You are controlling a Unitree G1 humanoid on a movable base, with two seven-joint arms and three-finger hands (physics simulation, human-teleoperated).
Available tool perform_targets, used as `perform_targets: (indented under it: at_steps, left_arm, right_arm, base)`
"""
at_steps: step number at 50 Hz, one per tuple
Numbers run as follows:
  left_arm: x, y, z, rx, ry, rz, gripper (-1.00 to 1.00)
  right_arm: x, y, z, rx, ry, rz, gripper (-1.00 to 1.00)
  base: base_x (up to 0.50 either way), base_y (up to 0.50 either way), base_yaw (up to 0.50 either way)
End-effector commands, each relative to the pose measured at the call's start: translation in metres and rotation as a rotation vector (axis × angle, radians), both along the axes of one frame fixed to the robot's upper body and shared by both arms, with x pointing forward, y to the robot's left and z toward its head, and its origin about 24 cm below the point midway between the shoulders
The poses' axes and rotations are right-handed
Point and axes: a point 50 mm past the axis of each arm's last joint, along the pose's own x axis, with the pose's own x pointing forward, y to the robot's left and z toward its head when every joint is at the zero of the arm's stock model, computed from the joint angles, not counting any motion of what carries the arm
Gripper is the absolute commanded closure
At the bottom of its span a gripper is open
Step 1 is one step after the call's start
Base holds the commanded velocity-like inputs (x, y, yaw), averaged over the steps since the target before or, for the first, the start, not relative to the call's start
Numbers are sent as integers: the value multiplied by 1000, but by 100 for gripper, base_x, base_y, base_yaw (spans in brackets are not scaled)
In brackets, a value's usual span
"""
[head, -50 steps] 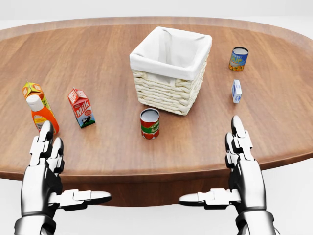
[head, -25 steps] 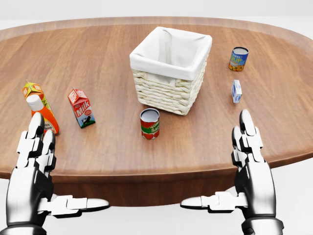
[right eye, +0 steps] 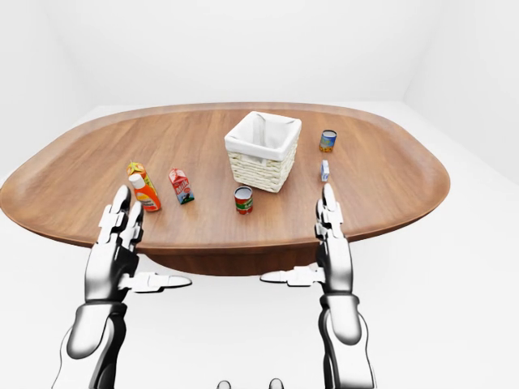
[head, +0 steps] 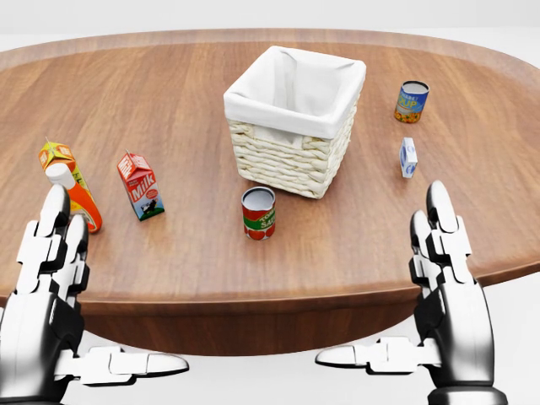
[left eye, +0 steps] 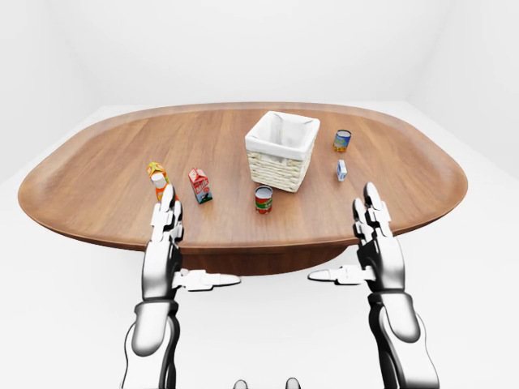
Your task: Pick the milk and place it in the basket.
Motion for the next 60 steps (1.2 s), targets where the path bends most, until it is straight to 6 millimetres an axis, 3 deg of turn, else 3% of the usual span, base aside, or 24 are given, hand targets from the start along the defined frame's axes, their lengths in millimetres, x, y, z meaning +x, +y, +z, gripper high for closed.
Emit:
perform_targets:
  at_steps: [1,8,23,50,56,60]
  left_arm:
    - [-8,-3,15,22,-62,-23,-100]
    - [-13,-3,28,35,-120,-25,-100]
    - [-11,1,15,35,-60,-10,-100]
    - [-14,-4,31,58,-131,-22,-100]
    - [-14,-3,21,53,-84,-27,-100]
    - [-17,-2,28,54,-115,-23,-100]
  right_arm:
    - [-4,0,6,2,-16,5,-100]
    - [-4,-1,8,5,-18,4,-100]
    - [-11,1,13,23,-27,33,-100]
    - [-13,2,14,10,-34,30,-100]
    - [-14,0,18,19,-43,25,-100]
    - [-15,1,16,19,-45,32,-100]
  base:
    - [0,0,0]
    - [0,0,0]
    - [0,0,0]
    - [0,0,0]
    - [0,0,0]
    - [10,0,0]
